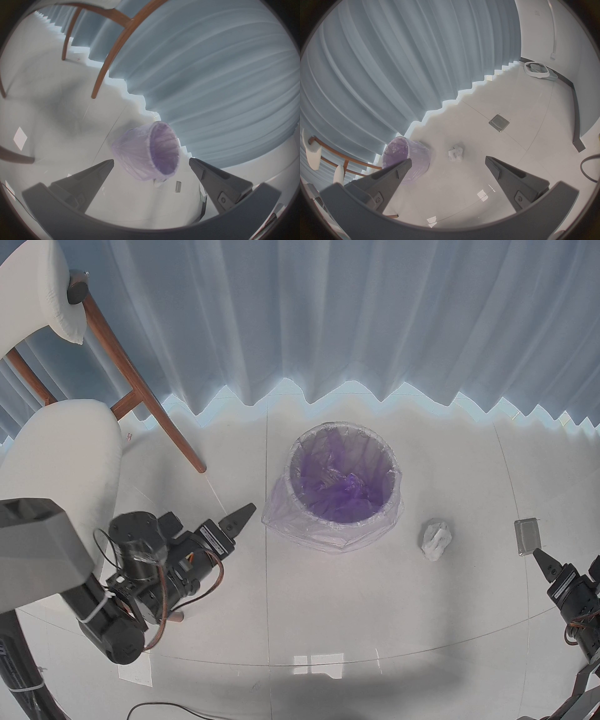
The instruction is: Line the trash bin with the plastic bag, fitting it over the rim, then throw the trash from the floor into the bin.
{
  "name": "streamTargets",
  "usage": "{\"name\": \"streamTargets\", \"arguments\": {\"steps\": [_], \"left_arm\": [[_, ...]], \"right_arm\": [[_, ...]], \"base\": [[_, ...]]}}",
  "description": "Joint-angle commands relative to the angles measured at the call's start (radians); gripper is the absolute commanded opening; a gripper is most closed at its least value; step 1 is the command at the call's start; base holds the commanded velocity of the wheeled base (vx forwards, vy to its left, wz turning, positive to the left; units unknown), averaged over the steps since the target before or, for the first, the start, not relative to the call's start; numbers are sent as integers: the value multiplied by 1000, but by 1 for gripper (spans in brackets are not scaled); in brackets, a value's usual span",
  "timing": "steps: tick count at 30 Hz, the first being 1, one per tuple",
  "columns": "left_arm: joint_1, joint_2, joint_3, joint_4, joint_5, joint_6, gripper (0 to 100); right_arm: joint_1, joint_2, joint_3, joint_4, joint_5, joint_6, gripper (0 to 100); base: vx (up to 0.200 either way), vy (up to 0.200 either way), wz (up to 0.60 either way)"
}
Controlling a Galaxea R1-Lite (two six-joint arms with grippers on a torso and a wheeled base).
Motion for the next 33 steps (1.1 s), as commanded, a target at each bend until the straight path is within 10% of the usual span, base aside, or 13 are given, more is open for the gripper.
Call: {"name": "streamTargets", "arguments": {"steps": [1, 14, 33], "left_arm": [[-45, 238, -27, -100, 110, -57, 100], [34, 386, -254, -97, 124, -114, 100], [91, 567, -619, 7, -59, -85, 100]], "right_arm": [[-23, 1, 18, 10, -4, -4, 100], [-52, 4, 18, 10, -15, -21, 100], [-91, 9, 18, 10, -15, -39, 100]], "base": [[0, 0, 0], [0, 0, 0], [0, 0, 0]]}}
